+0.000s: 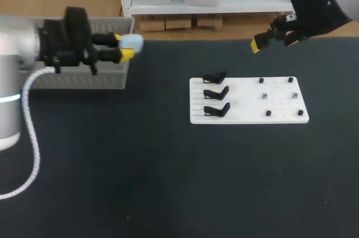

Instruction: Pick up each earbud case from the left stands, insert the matching earbuds, close the lid, and place the case in the box.

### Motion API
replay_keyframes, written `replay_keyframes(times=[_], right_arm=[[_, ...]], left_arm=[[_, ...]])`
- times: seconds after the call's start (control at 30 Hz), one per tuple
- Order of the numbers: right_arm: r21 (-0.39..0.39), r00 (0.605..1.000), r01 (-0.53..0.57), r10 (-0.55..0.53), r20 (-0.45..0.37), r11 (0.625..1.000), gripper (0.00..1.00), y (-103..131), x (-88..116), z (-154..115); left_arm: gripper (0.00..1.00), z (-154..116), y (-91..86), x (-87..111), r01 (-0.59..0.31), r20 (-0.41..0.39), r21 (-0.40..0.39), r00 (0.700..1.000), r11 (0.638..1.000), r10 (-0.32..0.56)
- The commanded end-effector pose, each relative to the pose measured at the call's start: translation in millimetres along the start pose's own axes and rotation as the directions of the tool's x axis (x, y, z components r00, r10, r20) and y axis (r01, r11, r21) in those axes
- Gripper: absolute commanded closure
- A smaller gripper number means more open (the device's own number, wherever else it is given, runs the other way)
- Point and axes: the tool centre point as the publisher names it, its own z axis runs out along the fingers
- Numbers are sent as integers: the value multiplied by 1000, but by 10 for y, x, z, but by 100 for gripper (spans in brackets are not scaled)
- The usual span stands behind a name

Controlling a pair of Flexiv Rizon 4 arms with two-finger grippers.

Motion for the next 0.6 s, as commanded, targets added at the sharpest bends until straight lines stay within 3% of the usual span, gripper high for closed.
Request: replay_keyframes(times=[0.03,0.6], right_arm=[[3,1000,-1,1,5,1000,0,4,14,-6],[3,1000,-1,1,5,1000,0,4,14,-6]], left_arm=[[100,-154,258,106,2,-55,13,998,1000,-1],[100,-273,1359,854,92,-103,-51,990,994,-97]])
